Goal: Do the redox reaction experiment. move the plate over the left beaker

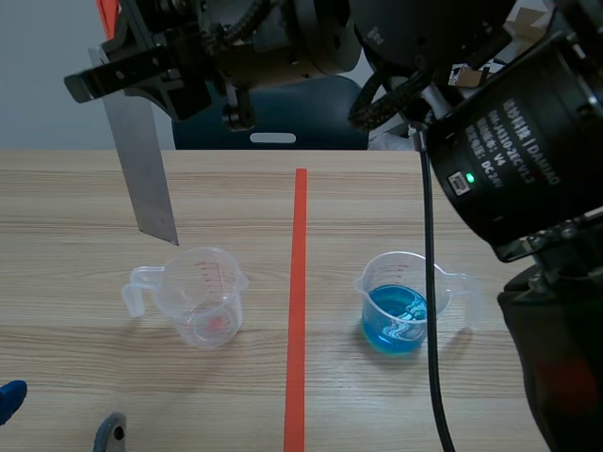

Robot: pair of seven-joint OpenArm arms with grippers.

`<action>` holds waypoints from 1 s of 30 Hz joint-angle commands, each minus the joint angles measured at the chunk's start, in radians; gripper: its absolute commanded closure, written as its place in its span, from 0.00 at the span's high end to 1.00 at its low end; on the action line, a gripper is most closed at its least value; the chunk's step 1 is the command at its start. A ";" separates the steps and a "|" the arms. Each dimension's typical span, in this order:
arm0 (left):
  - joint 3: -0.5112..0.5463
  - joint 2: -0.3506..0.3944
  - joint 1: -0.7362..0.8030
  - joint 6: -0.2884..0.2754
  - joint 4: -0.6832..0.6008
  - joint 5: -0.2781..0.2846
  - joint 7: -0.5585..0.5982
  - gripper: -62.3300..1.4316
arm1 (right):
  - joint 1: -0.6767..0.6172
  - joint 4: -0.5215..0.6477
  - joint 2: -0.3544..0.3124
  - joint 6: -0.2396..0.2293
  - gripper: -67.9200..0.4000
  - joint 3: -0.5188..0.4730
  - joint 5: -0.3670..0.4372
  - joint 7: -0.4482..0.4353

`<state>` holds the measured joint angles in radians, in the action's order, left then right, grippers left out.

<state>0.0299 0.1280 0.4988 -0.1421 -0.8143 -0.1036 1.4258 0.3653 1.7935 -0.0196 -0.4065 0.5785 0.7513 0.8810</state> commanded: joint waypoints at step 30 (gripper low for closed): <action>0.006 0.008 0.002 0.002 -0.015 0.006 0.014 0.89 | 0.017 0.012 0.006 -0.001 0.01 0.005 -0.031 -0.014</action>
<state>0.0299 0.1280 0.4988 -0.1417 -0.8143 -0.1036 1.4258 0.3653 1.7935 -0.0196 -0.4065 0.5785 0.7143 0.8806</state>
